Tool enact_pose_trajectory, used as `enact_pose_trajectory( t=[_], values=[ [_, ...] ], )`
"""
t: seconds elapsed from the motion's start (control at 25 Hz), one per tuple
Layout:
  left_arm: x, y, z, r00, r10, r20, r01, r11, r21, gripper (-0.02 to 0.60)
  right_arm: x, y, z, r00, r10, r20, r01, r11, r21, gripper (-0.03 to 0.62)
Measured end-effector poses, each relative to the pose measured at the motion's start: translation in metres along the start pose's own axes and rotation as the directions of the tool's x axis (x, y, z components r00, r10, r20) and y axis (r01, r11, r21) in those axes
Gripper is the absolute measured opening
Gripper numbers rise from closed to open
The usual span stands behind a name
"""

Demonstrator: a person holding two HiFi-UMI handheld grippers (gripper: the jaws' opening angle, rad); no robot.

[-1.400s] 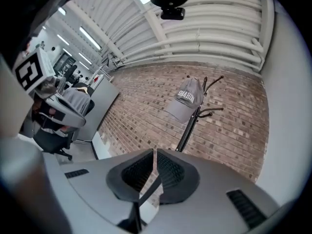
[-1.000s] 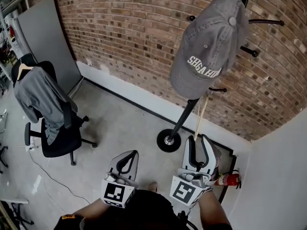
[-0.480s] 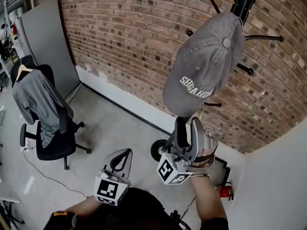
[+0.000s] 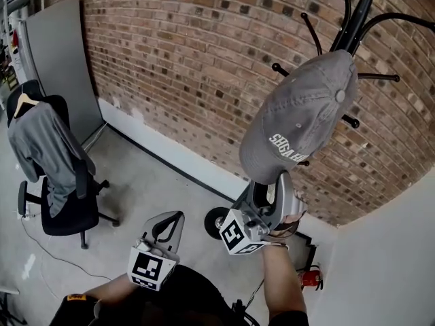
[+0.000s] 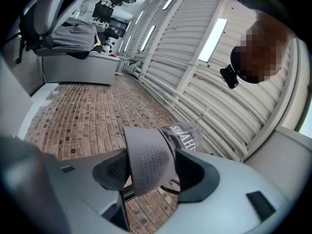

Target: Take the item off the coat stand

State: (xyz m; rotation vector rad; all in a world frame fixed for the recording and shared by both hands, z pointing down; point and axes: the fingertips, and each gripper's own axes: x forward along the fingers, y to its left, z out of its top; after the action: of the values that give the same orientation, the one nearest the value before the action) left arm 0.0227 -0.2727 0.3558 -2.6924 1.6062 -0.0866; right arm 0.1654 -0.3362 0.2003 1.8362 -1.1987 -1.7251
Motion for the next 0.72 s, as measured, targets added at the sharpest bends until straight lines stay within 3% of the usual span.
enact_pose_trajectory(
  t=[0.24, 0.32, 0.36, 0.6, 0.72],
  values=[
    [-0.003, 0.023, -0.005, 1.0, -0.005, -0.017, 0.004, 0.999, -0.038, 0.023, -0.002, -0.02, 0.019, 0.999, -0.02, 0.035, 0.018, 0.999, 0.046, 0.256],
    [-0.002, 0.025, -0.006, 1.0, -0.02, -0.012, 0.02, 0.999, -0.041, 0.023, -0.007, -0.029, 0.02, 0.999, -0.039, 0.029, 0.037, 0.998, 0.059, 0.155],
    [-0.001, 0.025, -0.006, 1.0, -0.03, -0.005, 0.03, 0.999, -0.04, 0.023, -0.009, -0.035, 0.021, 0.998, -0.052, 0.029, 0.05, 0.997, 0.067, 0.135],
    [0.0, 0.024, -0.01, 0.997, -0.074, -0.003, 0.073, 0.996, -0.06, 0.023, -0.012, -0.084, 0.025, 0.992, -0.124, -0.008, 0.124, 0.983, 0.139, 0.04],
    [-0.001, 0.023, -0.014, 0.996, -0.085, -0.021, 0.083, 0.994, -0.077, 0.023, -0.007, -0.114, 0.023, 0.989, -0.144, -0.035, 0.149, 0.965, 0.214, 0.032]
  ],
)
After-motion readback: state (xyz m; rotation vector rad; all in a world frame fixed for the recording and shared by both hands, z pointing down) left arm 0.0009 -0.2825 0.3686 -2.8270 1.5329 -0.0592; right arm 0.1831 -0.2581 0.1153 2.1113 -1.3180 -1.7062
